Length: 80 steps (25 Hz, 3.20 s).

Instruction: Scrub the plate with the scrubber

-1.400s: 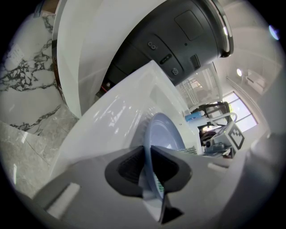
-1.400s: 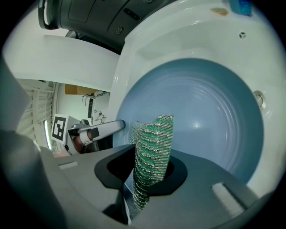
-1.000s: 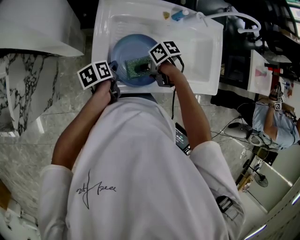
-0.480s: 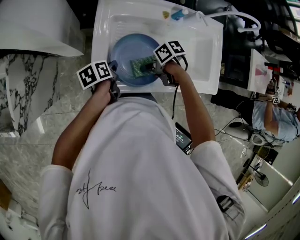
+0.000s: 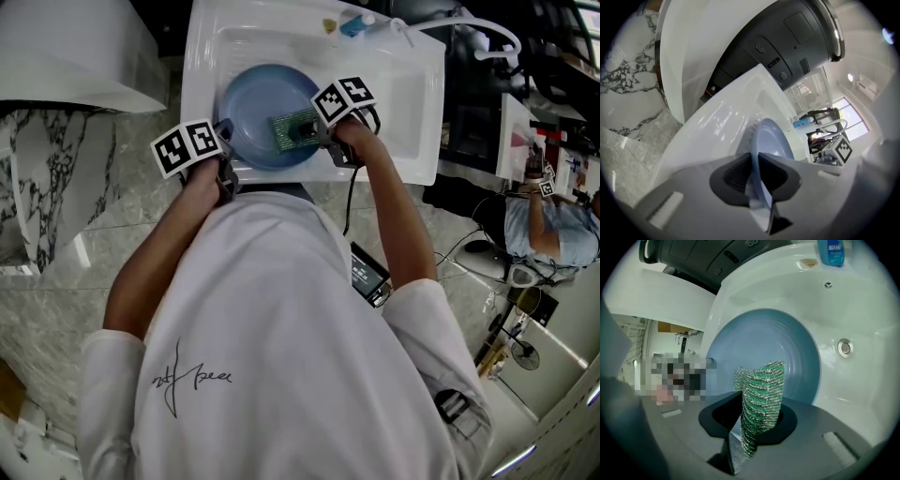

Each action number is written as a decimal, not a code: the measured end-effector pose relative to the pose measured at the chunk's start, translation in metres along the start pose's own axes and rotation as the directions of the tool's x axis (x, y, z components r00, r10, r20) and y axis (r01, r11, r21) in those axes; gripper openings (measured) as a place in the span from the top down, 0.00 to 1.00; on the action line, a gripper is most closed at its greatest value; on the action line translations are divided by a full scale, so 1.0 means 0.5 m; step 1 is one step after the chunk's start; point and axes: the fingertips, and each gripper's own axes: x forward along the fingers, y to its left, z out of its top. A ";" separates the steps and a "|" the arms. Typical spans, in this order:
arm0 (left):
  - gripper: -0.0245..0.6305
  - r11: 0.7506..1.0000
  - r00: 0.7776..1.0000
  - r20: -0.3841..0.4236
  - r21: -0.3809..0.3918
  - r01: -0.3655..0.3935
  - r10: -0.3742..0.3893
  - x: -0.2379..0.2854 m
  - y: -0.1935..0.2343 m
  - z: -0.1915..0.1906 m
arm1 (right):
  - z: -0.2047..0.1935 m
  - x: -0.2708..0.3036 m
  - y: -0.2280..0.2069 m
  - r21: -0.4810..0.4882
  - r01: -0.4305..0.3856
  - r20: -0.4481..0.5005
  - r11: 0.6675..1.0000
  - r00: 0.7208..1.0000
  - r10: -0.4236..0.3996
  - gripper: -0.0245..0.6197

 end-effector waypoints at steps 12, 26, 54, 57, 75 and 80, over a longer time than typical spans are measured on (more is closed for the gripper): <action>0.82 1.000 1.000 0.009 0.003 0.000 0.000 -0.002 -0.001 0.003 | 0.001 -0.023 -0.033 -0.034 0.075 -0.014 0.997 0.997 -0.075 0.84; 0.82 1.000 1.000 0.017 0.029 -0.009 0.009 -0.007 0.002 0.008 | 0.022 -0.068 -0.084 -0.142 0.291 -0.005 0.946 0.955 -0.295 0.84; 0.74 0.973 0.986 0.138 0.222 0.060 -0.092 -0.102 -0.055 0.093 | 0.077 -0.209 0.020 -0.049 0.301 0.646 0.952 0.737 -0.200 0.84; 0.74 0.959 0.979 0.170 0.278 0.064 -0.115 -0.123 -0.072 0.113 | 0.079 -0.240 0.049 -0.042 0.315 0.711 0.948 0.676 -0.194 0.84; 0.80 0.808 0.910 0.323 0.589 0.020 -0.258 -0.263 -0.194 0.188 | 0.041 -0.386 0.215 -0.078 0.371 0.927 0.926 0.369 -0.070 0.84; 0.87 0.759 0.879 0.373 0.651 -0.020 -0.298 -0.306 -0.234 0.200 | 0.027 -0.434 0.244 -0.085 0.411 0.951 0.908 0.305 -0.050 0.84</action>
